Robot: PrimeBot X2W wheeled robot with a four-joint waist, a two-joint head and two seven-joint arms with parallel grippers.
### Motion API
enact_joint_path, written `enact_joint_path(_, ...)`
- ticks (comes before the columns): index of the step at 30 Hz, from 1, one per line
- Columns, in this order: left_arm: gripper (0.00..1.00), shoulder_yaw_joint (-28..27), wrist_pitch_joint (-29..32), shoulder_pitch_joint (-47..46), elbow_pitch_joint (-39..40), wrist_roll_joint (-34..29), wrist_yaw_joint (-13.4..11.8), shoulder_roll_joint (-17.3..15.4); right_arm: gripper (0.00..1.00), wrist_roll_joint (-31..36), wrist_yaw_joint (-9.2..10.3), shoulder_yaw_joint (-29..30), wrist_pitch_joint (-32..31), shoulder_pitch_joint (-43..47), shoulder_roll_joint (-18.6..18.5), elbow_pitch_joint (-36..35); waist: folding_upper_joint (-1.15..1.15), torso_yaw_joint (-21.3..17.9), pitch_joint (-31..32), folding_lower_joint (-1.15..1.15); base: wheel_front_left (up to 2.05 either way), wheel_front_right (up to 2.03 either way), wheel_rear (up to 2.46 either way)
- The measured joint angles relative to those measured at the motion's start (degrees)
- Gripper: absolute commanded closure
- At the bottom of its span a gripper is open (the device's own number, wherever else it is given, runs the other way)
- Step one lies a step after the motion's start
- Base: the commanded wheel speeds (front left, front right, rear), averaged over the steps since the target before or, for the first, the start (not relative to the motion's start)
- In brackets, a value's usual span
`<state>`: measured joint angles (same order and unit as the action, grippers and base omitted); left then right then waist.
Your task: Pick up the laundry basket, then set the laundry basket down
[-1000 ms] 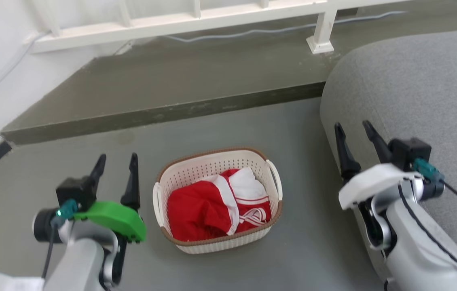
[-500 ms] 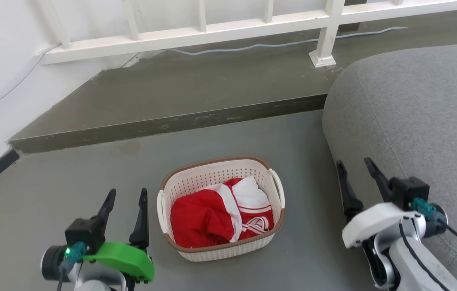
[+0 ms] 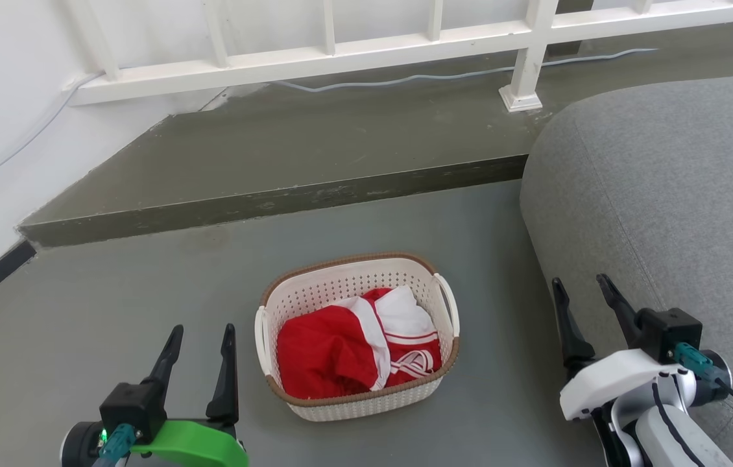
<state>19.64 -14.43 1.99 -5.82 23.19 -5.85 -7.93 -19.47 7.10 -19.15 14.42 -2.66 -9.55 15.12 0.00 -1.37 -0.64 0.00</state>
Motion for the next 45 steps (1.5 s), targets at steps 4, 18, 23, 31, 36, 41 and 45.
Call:
enact_joint_path(4, 0.0, -0.41, 0.0, 0.89, 1.27, -0.31, -0.27, 0.04, 0.0, 0.55, 0.02, 0.47, 0.0, 0.83, 0.03, -0.78, 0.0, 0.11, -0.06, 0.0, 0.0, 0.0, 0.0)
enact_joint_path(18, 0.0, -0.92, 0.0, 3.53, 4.21, -1.33, -0.57, 0.15, 0.0, 1.83, 0.05, 1.69, 0.0, 2.38, 0.55, -2.68, 0.0, 0.18, -0.11, 0.0, 0.0, 0.0, 0.0)
enact_joint_path(23, 0.0, -0.97, 0.0, 4.22, 4.83, -2.3, -0.73, 0.24, 0.0, 1.97, 0.05, 1.89, 0.0, 3.22, 0.65, -3.09, 0.0, 0.24, -0.12, 0.0, 0.0, 0.0, 0.0)
enact_joint_path(31, 0.0, -1.16, 0.0, 5.09, 5.77, -2.4, -0.74, 0.31, 0.0, 2.38, 0.07, 2.31, 0.0, 3.54, 0.81, -3.35, 0.0, 0.3, 0.03, 0.0, 0.0, 0.0, 0.0)
enact_joint_path(36, 0.0, -1.21, 0.0, 5.43, 6.12, -2.55, -0.74, 0.42, 0.0, 2.4, 0.07, 2.36, 0.0, 4.15, 1.08, -3.38, 0.0, 0.26, 0.1, 0.0, 0.0, 0.0, 0.0)
enact_joint_path(41, 0.0, -1.26, 0.0, 5.68, 6.43, -2.96, -0.74, 0.85, 0.0, 2.4, 0.07, 2.4, 0.0, 4.16, 1.13, -3.64, 0.0, 0.16, 0.1, 0.0, 0.0, 0.0, 0.0)
enact_joint_path(45, 1.0, -0.97, 0.13, 5.8, 5.24, -2.93, -0.73, 1.25, 1.0, 2.37, 0.04, 2.16, -0.04, 4.64, 1.46, -2.52, 0.0, 0.15, 0.11, 0.0, 0.0, 0.0, 0.0)
